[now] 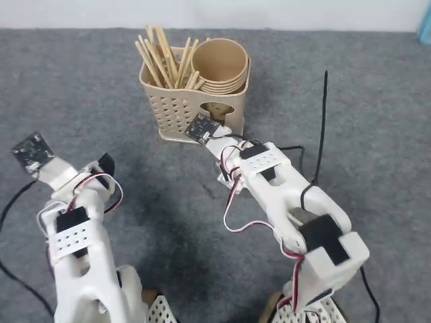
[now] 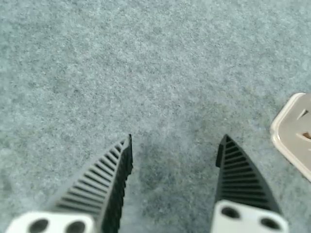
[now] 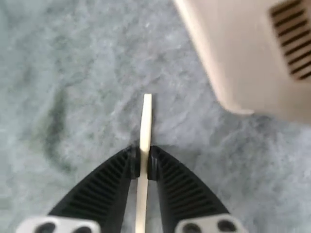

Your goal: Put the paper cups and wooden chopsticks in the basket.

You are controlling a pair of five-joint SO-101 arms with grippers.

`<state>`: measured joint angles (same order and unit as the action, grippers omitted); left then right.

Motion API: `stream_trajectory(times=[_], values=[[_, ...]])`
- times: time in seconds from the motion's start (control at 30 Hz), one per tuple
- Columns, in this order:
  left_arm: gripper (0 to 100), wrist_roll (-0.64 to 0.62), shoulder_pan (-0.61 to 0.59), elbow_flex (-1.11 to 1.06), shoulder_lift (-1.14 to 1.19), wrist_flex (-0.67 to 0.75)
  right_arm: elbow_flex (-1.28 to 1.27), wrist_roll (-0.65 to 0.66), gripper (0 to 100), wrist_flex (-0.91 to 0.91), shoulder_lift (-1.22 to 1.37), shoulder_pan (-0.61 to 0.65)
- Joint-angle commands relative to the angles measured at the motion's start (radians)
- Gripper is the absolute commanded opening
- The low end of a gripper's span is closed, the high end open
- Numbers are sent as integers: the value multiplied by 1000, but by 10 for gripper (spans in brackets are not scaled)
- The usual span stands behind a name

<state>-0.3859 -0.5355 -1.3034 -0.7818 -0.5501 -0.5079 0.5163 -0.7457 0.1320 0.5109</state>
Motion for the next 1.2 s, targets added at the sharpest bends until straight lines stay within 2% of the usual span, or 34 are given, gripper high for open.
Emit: stream_trajectory(times=[0.0, 0.13, 0.33, 0.63, 0.87, 0.97, 1.07, 1.17], values=[[261, -2, 55, 21, -29, 0, 26, -69, 8, -102, -185, 13], [252, 98, 101, -4, -75, -18, 26, -138, 8, -229, -363, 15], [118, 232, 218, -110, -293, -81, 25, -230, 8, -371, -621, 15], [113, 354, 347, -282, -752, -296, 37, -428, 7, -383, -886, 15], [108, 439, 446, -366, -1060, -523, 153, -506, 7, -160, -1004, 107], [92, 457, 479, -367, -1030, -529, 259, -580, 7, -1, -980, 142], [12, 459, 491, -372, -1039, -529, 345, -640, 7, 236, -903, 163], [12, 459, 488, -380, -1042, -528, 456, -626, 7, 438, -771, 163]])
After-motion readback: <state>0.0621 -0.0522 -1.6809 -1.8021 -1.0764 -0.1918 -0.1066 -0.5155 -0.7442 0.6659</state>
